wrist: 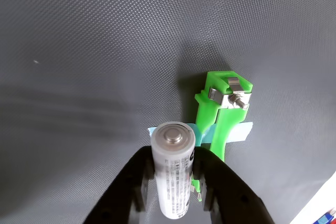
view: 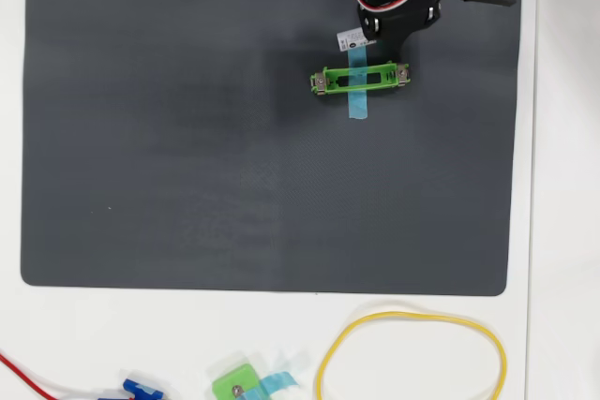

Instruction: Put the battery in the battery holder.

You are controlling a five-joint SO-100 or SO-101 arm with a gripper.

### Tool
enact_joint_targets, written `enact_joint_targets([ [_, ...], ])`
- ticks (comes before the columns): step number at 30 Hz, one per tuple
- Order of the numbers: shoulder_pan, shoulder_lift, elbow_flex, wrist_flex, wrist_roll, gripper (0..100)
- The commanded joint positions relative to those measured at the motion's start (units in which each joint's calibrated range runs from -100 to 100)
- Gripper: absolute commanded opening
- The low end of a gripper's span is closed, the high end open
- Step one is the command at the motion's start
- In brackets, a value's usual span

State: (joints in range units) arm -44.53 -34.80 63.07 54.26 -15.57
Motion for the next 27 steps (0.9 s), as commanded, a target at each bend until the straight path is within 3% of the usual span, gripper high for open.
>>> enact_joint_targets([
  [1, -0.4, 0.1, -1.5, -1.2, -0.1, 0],
  [27, 0.4, 1.2, -1.5, -4.0, 0.1, 0],
])
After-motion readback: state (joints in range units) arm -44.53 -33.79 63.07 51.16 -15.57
